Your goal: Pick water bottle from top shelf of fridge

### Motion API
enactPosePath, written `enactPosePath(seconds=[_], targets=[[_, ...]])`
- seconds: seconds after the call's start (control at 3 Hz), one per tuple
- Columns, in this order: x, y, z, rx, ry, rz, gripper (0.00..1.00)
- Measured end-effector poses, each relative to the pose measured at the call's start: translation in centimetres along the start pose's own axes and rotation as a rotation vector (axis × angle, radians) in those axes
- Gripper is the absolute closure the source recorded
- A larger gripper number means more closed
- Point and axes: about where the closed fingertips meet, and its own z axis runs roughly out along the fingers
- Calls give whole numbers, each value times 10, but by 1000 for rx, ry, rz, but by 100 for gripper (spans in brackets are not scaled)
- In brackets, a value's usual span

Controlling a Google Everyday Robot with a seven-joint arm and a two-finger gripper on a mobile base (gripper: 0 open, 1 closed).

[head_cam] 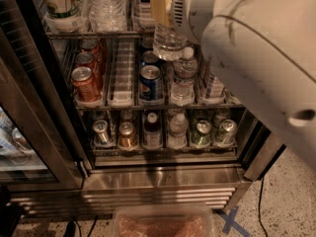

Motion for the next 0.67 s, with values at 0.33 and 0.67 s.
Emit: enactPosePath(seconds=[0.33,0.67], targets=[[45,-11,-12,-16,134,58,100],[82,-14,-29,-109,238,137,100]])
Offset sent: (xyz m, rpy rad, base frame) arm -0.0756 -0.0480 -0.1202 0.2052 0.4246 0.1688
